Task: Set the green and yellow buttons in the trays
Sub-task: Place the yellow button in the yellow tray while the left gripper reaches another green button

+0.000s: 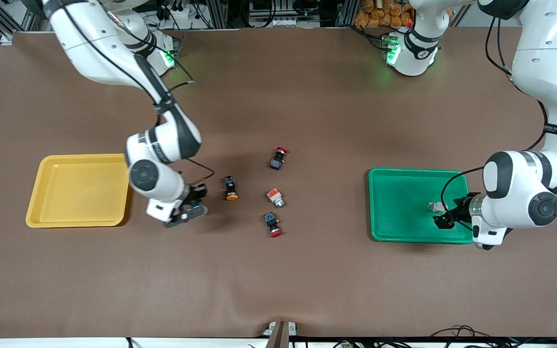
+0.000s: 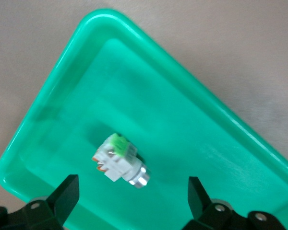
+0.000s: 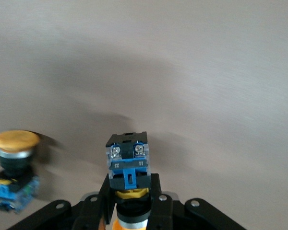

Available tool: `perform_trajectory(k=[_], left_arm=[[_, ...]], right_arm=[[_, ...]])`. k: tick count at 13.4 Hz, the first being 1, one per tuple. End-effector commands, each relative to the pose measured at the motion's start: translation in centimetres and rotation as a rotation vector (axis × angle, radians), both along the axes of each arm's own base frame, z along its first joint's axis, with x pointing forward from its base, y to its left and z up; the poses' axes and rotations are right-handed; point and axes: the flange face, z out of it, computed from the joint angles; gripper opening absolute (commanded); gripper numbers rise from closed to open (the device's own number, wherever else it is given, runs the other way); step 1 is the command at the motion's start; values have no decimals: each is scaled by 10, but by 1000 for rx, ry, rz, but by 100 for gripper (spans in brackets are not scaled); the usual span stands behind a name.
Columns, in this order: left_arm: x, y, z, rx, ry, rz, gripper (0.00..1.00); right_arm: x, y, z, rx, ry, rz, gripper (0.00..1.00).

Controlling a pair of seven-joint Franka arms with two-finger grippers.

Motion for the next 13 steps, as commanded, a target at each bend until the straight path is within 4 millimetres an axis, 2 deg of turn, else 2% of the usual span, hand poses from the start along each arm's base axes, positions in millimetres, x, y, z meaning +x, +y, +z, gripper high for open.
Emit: perform_trajectory(k=[1, 4, 5, 8, 11, 12, 13], left_arm=[[2, -48, 45, 14, -52, 32, 100], [1, -138, 74, 23, -83, 123, 100], [-2, -168, 80, 27, -91, 167, 100], [-18, -245, 86, 37, -103, 217, 100], [-27, -293, 92, 21, -120, 237, 100], [-34, -310, 94, 20, -123, 225, 100], [-42, -328, 92, 19, -124, 200, 100]], right_arm=[[-5, -33, 23, -14, 44, -28, 0], [-17, -95, 35, -13, 75, -45, 0], [-22, -130, 38, -8, 84, -58, 0], [-32, -239, 29, 33, 106, -32, 0], [-41, -348, 17, 75, 74, 3, 0], [-45, -372, 12, 83, 64, 22, 0], [-45, -386, 11, 81, 59, 22, 0]])
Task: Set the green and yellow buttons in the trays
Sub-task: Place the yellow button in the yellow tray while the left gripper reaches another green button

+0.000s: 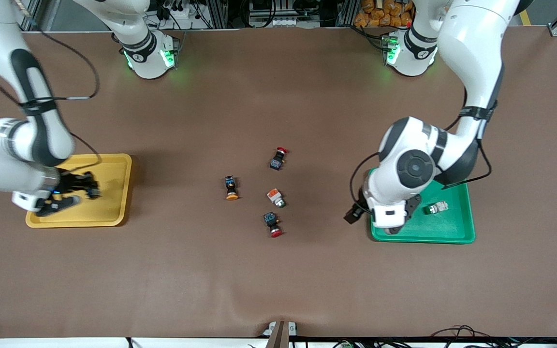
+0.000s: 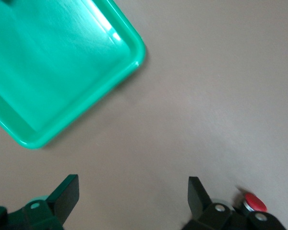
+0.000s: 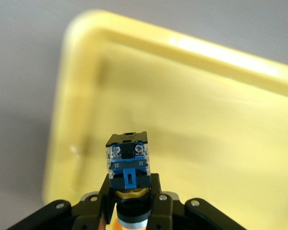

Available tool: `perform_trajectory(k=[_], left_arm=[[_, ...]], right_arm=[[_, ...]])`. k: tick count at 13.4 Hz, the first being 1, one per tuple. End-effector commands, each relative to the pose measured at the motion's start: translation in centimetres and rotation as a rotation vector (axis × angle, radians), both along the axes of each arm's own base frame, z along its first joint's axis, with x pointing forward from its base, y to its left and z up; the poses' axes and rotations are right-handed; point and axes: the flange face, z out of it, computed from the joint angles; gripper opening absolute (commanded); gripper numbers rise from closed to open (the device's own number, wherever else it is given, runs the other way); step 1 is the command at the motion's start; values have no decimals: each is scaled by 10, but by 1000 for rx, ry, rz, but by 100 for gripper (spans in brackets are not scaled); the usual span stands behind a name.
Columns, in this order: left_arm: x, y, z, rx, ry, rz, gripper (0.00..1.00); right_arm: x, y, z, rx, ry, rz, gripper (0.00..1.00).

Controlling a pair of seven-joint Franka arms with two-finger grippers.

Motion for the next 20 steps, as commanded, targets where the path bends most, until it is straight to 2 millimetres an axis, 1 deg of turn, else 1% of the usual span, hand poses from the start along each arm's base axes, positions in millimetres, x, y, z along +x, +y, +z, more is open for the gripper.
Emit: perform_trajectory(k=[1, 2, 3, 5, 6, 7, 8, 9, 10, 11, 12, 14, 15, 16, 17, 19, 20], left_arm=[[-9, -38, 1, -2, -12, -27, 100], [-16, -54, -2, -3, -8, -41, 100], [-25, -72, -4, -2, -8, -32, 100], [-41, -103, -11, -1, -8, -60, 100], [-47, -115, -12, -8, -14, -78, 100], [-55, -130, -13, -17, -23, -98, 100], [-62, -143, -19, -28, -32, -111, 100], [-67, -153, -23, -39, -45, -130, 100], [-67, -157, -30, -48, -49, -136, 100], [-74, -168, -36, -57, -55, -149, 100], [-80, -177, -41, -60, -57, -161, 100], [-83, -190, -52, -88, -85, -168, 100], [-84, -196, -60, -109, -106, -176, 100], [-88, -207, -68, -116, -112, -189, 100], [-89, -212, -76, -116, -111, -189, 100], [-87, -212, -95, -108, -102, -191, 100], [-85, -212, -98, -115, -114, -193, 100]], right_arm=[[-5, -36, -9, 2, -12, 6, 0], [-6, -54, -22, 0, 2, -23, 0], [-6, -63, -33, 2, 11, -36, 0], [-12, -76, -59, 14, 31, -60, 0], [-16, -85, -69, 16, 25, -60, 0], [-16, -85, -71, 19, 23, -48, 0], [-16, -85, -71, 20, 24, -46, 0], [-15, -85, -70, 18, 22, -45, 0], [-14, -86, -70, 17, 19, -45, 3], [-13, -87, -68, 16, 14, -46, 74], [-12, -88, -68, 17, 12, -50, 100], [-12, -86, -67, 21, 14, -51, 100], [-7, -85, -61, 18, 9, -49, 100], [-6, -85, -59, 20, 13, -49, 100], [-2, -82, -53, 23, 19, -45, 100], [6, -77, -37, 48, 70, -40, 100], [12, -70, -29, 58, 96, -33, 100]])
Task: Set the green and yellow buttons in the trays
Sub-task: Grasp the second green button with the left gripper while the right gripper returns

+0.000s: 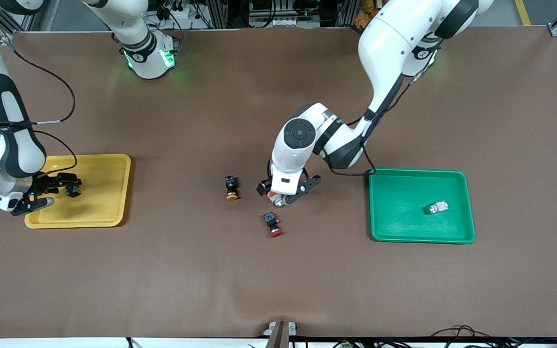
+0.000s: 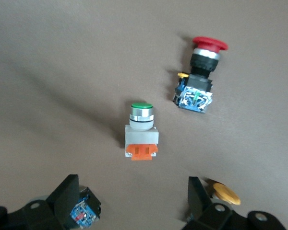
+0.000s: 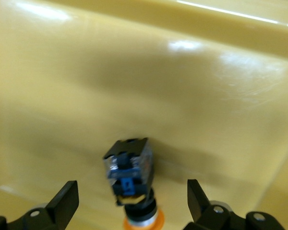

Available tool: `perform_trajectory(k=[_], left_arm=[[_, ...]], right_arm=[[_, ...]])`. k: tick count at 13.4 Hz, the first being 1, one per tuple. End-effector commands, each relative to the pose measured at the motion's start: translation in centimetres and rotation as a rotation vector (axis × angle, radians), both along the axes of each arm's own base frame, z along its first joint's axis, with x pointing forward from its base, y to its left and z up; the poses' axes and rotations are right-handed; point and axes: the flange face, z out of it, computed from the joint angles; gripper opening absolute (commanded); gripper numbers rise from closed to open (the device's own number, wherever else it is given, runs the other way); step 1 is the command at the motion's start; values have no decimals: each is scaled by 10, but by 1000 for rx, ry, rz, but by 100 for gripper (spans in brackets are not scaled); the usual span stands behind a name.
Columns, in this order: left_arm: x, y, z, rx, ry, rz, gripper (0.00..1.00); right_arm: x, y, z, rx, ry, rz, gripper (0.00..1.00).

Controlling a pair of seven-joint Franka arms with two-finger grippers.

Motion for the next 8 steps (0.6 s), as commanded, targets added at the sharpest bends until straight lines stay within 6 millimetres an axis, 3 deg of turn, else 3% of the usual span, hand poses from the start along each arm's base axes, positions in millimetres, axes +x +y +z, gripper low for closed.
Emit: perform_trajectory(k=[1, 4, 8], left_arm=[[10, -4, -10, -13, -29, 1, 100], [13, 0, -18, -5, -26, 3, 100], [16, 0, -38, -29, -46, 18, 100]], right_arm=[[17, 12, 25, 25, 54, 6, 100], [26, 41, 45, 17, 161, -75, 100], [28, 95, 71, 53, 254, -159, 100]])
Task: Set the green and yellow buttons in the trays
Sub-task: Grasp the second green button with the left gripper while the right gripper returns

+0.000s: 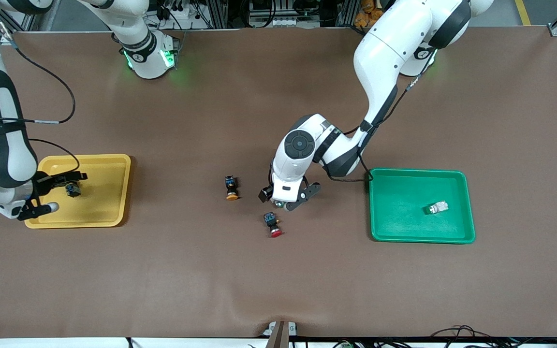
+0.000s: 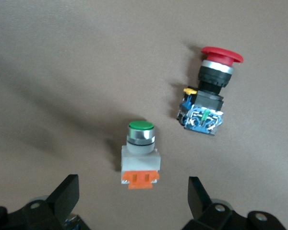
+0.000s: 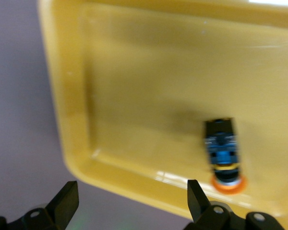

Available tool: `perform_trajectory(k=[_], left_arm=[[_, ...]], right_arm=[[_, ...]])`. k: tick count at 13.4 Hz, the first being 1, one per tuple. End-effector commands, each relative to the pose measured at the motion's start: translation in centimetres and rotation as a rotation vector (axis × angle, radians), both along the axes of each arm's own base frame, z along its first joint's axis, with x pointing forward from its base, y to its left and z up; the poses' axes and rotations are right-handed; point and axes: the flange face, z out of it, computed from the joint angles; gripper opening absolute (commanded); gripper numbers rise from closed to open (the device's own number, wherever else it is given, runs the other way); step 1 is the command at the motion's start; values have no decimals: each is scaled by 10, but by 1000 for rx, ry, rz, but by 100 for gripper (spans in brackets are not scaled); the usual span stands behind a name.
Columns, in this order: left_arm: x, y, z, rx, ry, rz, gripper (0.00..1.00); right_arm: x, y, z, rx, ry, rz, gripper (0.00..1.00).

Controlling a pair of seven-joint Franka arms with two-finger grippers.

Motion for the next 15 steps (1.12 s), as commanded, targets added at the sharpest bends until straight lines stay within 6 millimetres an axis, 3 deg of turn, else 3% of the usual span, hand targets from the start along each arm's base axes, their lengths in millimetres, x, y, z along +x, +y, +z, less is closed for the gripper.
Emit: perform_trajectory(k=[1, 3, 6, 8, 15], left_arm=[[6, -6, -12, -29, -36, 6, 100], [5, -6, -18, -30, -34, 11, 100], [3, -6, -21, -27, -28, 15, 98], [3, -6, -26, -25, -21, 17, 95], [-2, -9, -37, -19, -11, 13, 87]], right_arm=[[1, 40, 27, 0, 58, -98, 100], [3, 79, 36, -10, 103, -143, 100], [2, 145, 70, -22, 154, -215, 100], [1, 177, 84, -52, 168, -247, 100], [0, 225, 97, -29, 199, -311, 100]])
